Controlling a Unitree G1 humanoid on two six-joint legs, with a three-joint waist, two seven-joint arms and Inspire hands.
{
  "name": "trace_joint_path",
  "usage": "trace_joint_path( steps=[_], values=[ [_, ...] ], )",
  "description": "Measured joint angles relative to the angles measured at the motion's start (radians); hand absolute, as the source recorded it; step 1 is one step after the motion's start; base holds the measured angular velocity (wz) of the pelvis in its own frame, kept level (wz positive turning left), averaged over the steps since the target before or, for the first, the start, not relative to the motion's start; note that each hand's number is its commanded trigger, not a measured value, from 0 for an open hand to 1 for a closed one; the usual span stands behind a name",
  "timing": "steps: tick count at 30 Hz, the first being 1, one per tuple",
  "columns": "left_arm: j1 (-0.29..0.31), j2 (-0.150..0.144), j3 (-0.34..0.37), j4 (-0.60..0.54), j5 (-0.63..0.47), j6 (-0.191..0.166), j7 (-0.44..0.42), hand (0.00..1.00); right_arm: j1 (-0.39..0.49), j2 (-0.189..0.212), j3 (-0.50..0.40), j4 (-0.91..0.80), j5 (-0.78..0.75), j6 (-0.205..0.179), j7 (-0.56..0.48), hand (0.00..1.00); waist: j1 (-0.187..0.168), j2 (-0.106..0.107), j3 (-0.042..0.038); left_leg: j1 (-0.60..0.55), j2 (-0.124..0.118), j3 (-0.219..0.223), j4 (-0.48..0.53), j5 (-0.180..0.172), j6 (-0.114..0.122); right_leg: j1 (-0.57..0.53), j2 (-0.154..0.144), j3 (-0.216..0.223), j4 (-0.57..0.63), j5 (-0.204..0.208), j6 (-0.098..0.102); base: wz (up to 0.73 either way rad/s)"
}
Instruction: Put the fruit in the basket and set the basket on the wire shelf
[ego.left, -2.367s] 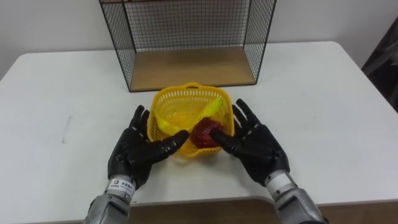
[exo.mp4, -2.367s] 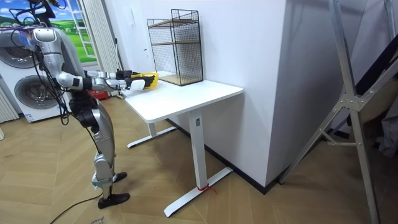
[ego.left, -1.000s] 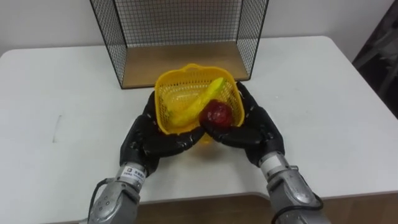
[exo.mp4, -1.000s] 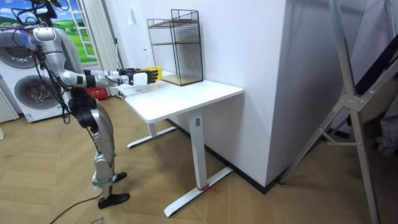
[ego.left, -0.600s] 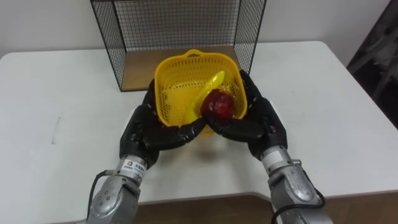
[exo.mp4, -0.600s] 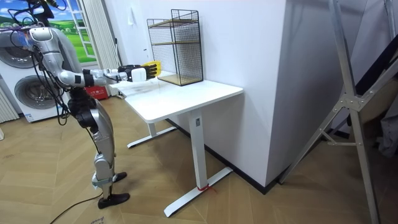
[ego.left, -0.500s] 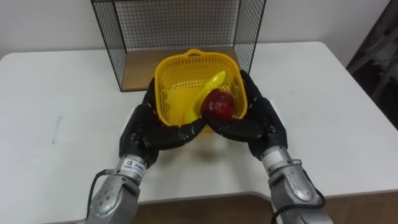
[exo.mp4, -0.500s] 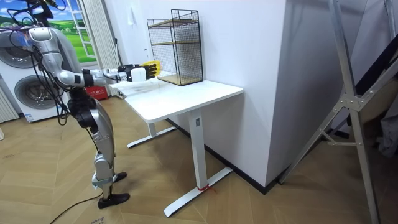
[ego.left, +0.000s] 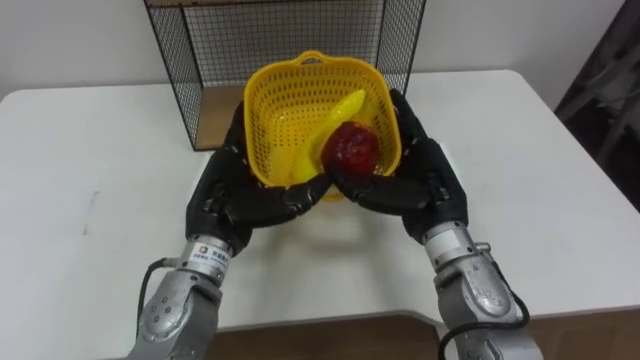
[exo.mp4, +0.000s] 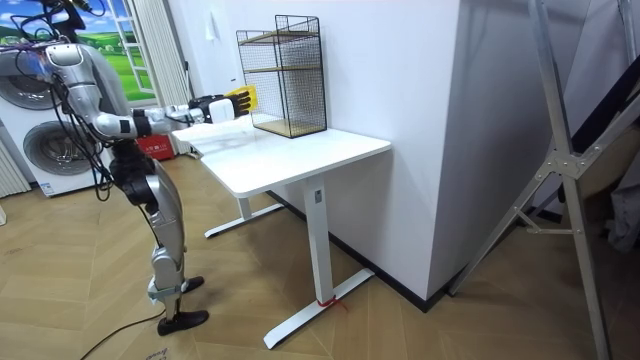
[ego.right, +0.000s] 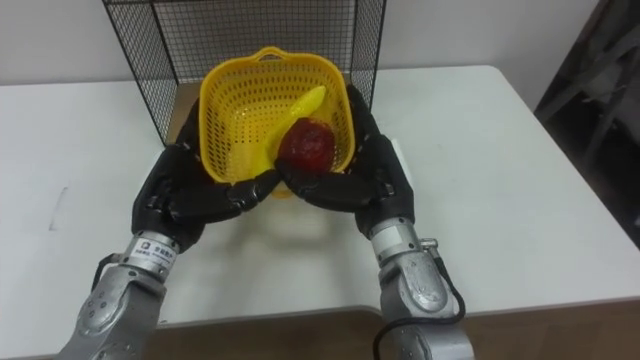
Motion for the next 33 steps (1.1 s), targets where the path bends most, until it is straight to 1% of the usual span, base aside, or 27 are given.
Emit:
trace_joint_path(
  steps=[2, 5, 7, 8, 9, 10, 11, 12, 13, 14, 15, 16, 17, 18, 19, 20, 21, 22, 23, 24, 25, 26, 27, 28, 30, 32, 33],
  values=[
    [0.0, 0.0, -0.001, 0.0, -0.005, 0.0, 0.0, 0.0, 0.0, 0.001, 0.001, 0.0, 0.01, 0.0, 0.0, 0.0, 0.002, 0.001, 0.0003, -0.002, 0.003, 0.0, 0.014, -0.002, -0.001, 0.0, 0.001, -0.002, 0.003, 0.0, 0.0, 0.0],
    [0.0, -0.001, 0.003, -0.009, -0.004, -0.001, 0.002, 0.0, -0.001, 0.007, 0.002, 0.0, 0.012, -0.003, 0.0, 0.0, 0.013, 0.004, 0.003, -0.035, 0.028, 0.006, 0.09, -0.039, -0.009, -0.024, 0.019, 0.003, 0.04, -0.01, -0.01, -0.11],
    [0.0, -0.001, 0.005, -0.01, -0.003, -0.001, 0.002, 0.0, -0.001, 0.009, 0.002, 0.001, 0.019, -0.005, 0.004, 0.0, 0.03, 0.007, 0.0051, -0.071, 0.056, 0.009, 0.19, -0.087, -0.022, -0.047, 0.035, 0.001, 0.106, -0.052, -0.027, -0.12],
    [0.0, -0.001, 0.006, -0.01, -0.003, -0.001, 0.002, 0.0, -0.002, 0.01, 0.003, 0.001, 0.024, -0.005, 0.006, 0.0, 0.03, 0.01, 0.0069, -0.081, 0.064, 0.008, 0.221, -0.1, -0.026, -0.054, 0.041, 0.0, 0.124, -0.065, -0.031, 0.0],
    [0.0, -0.001, 0.008, -0.01, -0.004, -0.001, 0.001, 0.0, -0.001, 0.012, 0.005, 0.009, 0.034, -0.011, 0.009, 0.0, 0.034, 0.011, 0.0098, -0.104, 0.074, 0.005, 0.29, -0.117, -0.04, -0.067, 0.049, -0.003, 0.159, -0.092, -0.04, 0.0],
    [0.0, 0.0, 0.008, -0.008, -0.003, -0.001, 0.001, 0.0, 0.001, 0.012, 0.004, 0.024, 0.036, -0.018, 0.014, 0.0, 0.044, 0.009, 0.0111, -0.137, 0.09, 0.023, 0.383, -0.118, -0.043, -0.08, 0.048, -0.001, 0.205, -0.132, -0.053, 0.0],
    [0.001, 0.0, 0.006, -0.007, -0.003, -0.001, 0.001, 0.0, 0.001, 0.011, 0.005, 0.028, 0.036, -0.018, 0.015, 0.0, 0.046, 0.012, 0.0116, -0.159, 0.103, 0.032, 0.437, -0.116, -0.046, -0.084, 0.048, 0.003, 0.225, -0.149, -0.051, -0.07],
    [0.001, 0.0, 0.006, -0.006, -0.003, -0.001, 0.001, 0.0, 0.001, 0.008, 0.005, 0.034, 0.037, -0.019, 0.015, 0.0, 0.055, 0.018, 0.015, -0.195, 0.125, 0.037, 0.536, -0.101, -0.051, -0.091, 0.055, 0.011, 0.266, -0.173, -0.057, -0.16],
    [0.001, 0.0, 0.008, -0.005, -0.003, -0.001, 0.001, 0.0, 0.002, 0.009, 0.008, 0.04, 0.037, -0.019, 0.016, 0.0, 0.062, 0.023, 0.0152, -0.22, 0.139, 0.032, 0.596, -0.081, -0.059, -0.092, 0.064, 0.017, 0.29, -0.187, -0.068, -0.19],
    [0.001, 0.001, 0.012, -0.005, -0.004, -0.001, 0.001, 0.0, 0.002, 0.012, 0.008, 0.042, 0.037, -0.019, 0.016, 0.0, 0.063, 0.022, 0.0141, -0.229, 0.141, 0.03, 0.616, -0.068, -0.059, -0.093, 0.065, 0.021, 0.301, -0.192, -0.075, -0.22],
    [0.001, 0.001, 0.019, -0.004, -0.006, -0.001, 0.001, 0.0, 0.002, 0.012, 0.01, 0.047, 0.041, -0.019, 0.018, 0.0, 0.066, 0.014, 0.0131, -0.237, 0.139, 0.027, 0.637, -0.038, -0.062, -0.093, 0.063, 0.031, 0.312, -0.197, -0.086, -0.16],
    [0.001, 0.0, 0.021, -0.004, -0.008, -0.003, 0.001, 0.0, 0.0, 0.019, 0.017, 0.051, 0.05, -0.019, 0.018, 0.0, 0.068, 0.0, 0.0114, -0.254, 0.134, 0.025, 0.641, -0.018, -0.068, -0.086, 0.059, 0.04, 0.313, -0.19, -0.1, -0.09],
    [0.001, -0.001, 0.02, -0.004, -0.012, -0.003, 0.001, 0.0, -0.002, 0.017, 0.015, 0.051, 0.051, -0.019, 0.018, 0.0, 0.067, -0.003, 0.0092, -0.264, 0.129, 0.025, 0.622, -0.028, -0.074, -0.09, 0.058, 0.039, 0.313, -0.187, -0.1, 0.0],
    [0.001, -0.001, 0.018, -0.005, -0.018, -0.003, 0.001, 0.0, -0.007, 0.006, 0.012, 0.052, 0.051, -0.021, 0.018, 0.0, 0.067, -0.001, 0.0081, -0.284, 0.113, 0.026, 0.549, -0.042, -0.069, -0.095, 0.054, 0.039, 0.313, -0.187, -0.103, -0.04],
    [0.001, -0.006, 0.015, -0.005, -0.022, -0.003, 0.001, 0.0, -0.006, 0.002, 0.01, 0.055, 0.051, -0.02, 0.017, 0.0, 0.068, -0.003, 0.0087, -0.306, 0.099, 0.031, 0.452, -0.034, -0.07, -0.094, 0.051, 0.04, 0.311, -0.19, -0.105, -0.11],
    [0.001, -0.007, 0.016, -0.005, -0.022, -0.003, 0.001, 0.0, -0.006, 0.002, 0.01, 0.058, 0.05, -0.018, 0.017, 0.0, 0.069, -0.003, 0.0082, -0.313, 0.095, 0.037, 0.398, -0.025, -0.073, -0.092, 0.051, 0.04, 0.308, -0.19, -0.107, -0.23],
    [0.001, -0.007, 0.015, -0.005, -0.021, -0.003, 0.001, 0.0, -0.006, 0.002, 0.011, 0.061, 0.05, -0.013, 0.017, 0.0, 0.076, -0.001, 0.0046, -0.318, 0.096, 0.05, 0.283, 0.018, -0.067, -0.089, 0.051, 0.033, 0.302, -0.194, -0.113, -0.36],
    [0.001, -0.004, 0.017, -0.005, -0.021, -0.003, 0.001, 0.0, -0.006, 0.004, 0.017, 0.068, 0.05, -0.011, 0.017, 0.0, 0.081, -0.013, -0.0037, -0.318, 0.091, 0.052, 0.235, 0.08, -0.062, -0.085, 0.051, 0.047, 0.301, -0.201, -0.111, -0.32],
    [0.001, -0.001, 0.017, -0.006, -0.021, -0.003, 0.001, 0.0, -0.007, 0.006, 0.018, 0.07, 0.049, -0.011, 0.017, 0.0, 0.08, -0.013, -0.0137, -0.314, 0.085, 0.05, 0.219, 0.098, -0.056, -0.085, 0.051, 0.049, 0.296, -0.203, -0.108, -0.12],
    [0.0, -0.001, 0.018, -0.009, -0.023, -0.003, 0.001, 0.0, -0.012, 0.003, 0.017, 0.07, 0.048, -0.012, 0.018, 0.0, 0.074, -0.026, -0.0211, -0.305, 0.076, 0.052, 0.202, 0.121, -0.048, -0.081, 0.047, 0.048, 0.285, -0.203, -0.103, 0.08],
    [0.0, 0.001, 0.014, -0.01, -0.024, -0.003, 0.001, 0.0, -0.016, -0.003, 0.014, 0.07, 0.049, -0.013, 0.021, 0.0, 0.066, -0.032, -0.0157, -0.303, 0.076, 0.052, 0.211, 0.136, -0.038, -0.066, 0.048, 0.044, 0.271, -0.203, -0.1, 0.09],
    [0.0, 0.001, 0.014, -0.01, -0.024, -0.002, 0.001, 0.0, -0.015, -0.003, 0.015, 0.07, 0.049, -0.013, 0.021, 0.0, 0.064, -0.036, -0.0134, -0.303, 0.075, 0.052, 0.219, 0.132, -0.036, -0.059, 0.047, 0.044, 0.263, -0.204, -0.099, 0.05],
    [0.0, 0.002, 0.016, -0.012, -0.024, -0.002, 0.001, 0.0, -0.016, -0.002, 0.015, 0.07, 0.048, -0.013, 0.024, 0.0, 0.055, -0.039, -0.0125, -0.308, 0.069, 0.053, 0.232, 0.115, -0.035, -0.056, 0.044, 0.043, 0.257, -0.21, -0.093, 0.06],
    [0.0, 0.007, 0.013, -0.015, -0.023, -0.002, 0.001, 0.0, -0.016, -0.001, 0.015, 0.068, 0.046, -0.013, 0.024, 0.0, 0.054, -0.039, -0.0123, -0.312, 0.061, 0.055, 0.246, 0.102, -0.03, -0.056, 0.033, 0.041, 0.26, -0.22, -0.086, 0.06],
    [0.0, 0.01, 0.011, -0.017, -0.023, -0.002, 0.001, 0.0, -0.017, -0.004, 0.015, 0.067, 0.046, -0.013, 0.024, 0.0, 0.055, -0.034, -0.0119, -0.312, 0.057, 0.075, 0.26, 0.081, -0.023, -0.055, 0.019, 0.049, 0.264, -0.235, -0.076, -0.05],
    [0.001, 0.013, 0.01, -0.017, -0.024, -0.002, 0.001, 0.0, -0.017, -0.003, 0.015, 0.067, 0.045, -0.013, 0.024, 0.0, 0.052, -0.033, -0.0091, -0.305, 0.044, 0.084, 0.275, 0.06, -0.018, -0.039, 0.006, 0.053, 0.263, -0.248, -0.066, -0.03],
    [0.0, 0.014, 0.01, -0.017, -0.025, -0.002, 0.001, 0.0, -0.017, -0.003, 0.015, 0.066, 0.045, -0.013, 0.024, 0.0, 0.054, -0.033, -0.0079, -0.301, 0.036, 0.091, 0.287, 0.041, -0.013, -0.029, -0.006, 0.054, 0.264, -0.26, -0.059, 0.06]
  ],
)
